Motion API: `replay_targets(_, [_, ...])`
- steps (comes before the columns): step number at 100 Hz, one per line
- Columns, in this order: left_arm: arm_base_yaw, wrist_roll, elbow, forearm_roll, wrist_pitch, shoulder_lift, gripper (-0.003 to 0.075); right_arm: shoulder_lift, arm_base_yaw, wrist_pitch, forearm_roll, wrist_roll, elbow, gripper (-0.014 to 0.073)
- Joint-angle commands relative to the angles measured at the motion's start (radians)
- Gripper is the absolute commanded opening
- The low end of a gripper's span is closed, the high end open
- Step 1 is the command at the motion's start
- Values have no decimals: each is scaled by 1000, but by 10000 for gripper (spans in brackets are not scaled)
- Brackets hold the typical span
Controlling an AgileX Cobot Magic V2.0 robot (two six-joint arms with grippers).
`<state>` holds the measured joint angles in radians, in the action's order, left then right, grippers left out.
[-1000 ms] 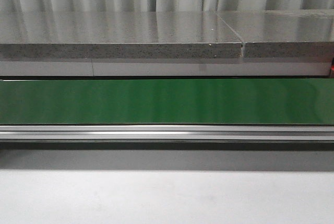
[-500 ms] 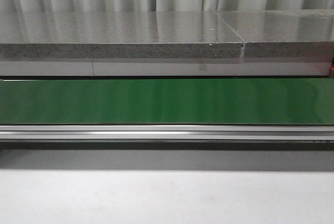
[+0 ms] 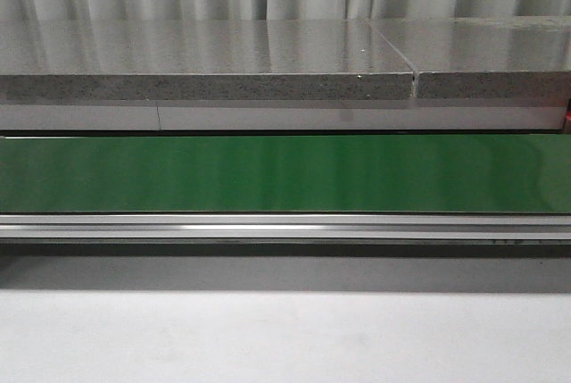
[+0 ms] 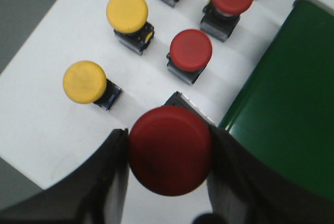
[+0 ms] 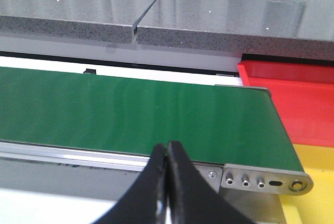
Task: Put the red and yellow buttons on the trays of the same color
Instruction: 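Carry the red button onto the green belt and open the left gripper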
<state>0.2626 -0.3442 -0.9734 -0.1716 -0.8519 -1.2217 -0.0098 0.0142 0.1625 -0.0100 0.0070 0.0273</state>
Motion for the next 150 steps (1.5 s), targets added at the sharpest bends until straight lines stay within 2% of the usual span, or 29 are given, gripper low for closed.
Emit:
replay_targets(1, [-28, 35, -90, -10, -6, 40, -19, -17, 1, -82, -5, 1, -11, -68])
replay_targets(33, [-170, 80, -255, -8, -67, -55, -19, -17, 1, -82, -5, 1, -11, -68])
replay_targets(63, [-281, 98, -301, -5, -95, -227, -19, -17, 1, -82, -5, 1, -11, -68])
replay_targets(124, [-307, 100, -301, -5, -77, -319, -15, -17, 1, -82, -5, 1, -11, -68])
replay_targets(130, [-307, 101, -301, -5, -77, -319, 18, -17, 1, -82, -5, 1, -11, -68])
replay_targets(137, [-307, 106, -301, -5, -77, -319, 91, -17, 1, -82, -5, 1, -11, -68])
replay_targets(150, [-307, 127, -301, -3, -77, -319, 321, -17, 1, -82, -5, 1, -11, -68])
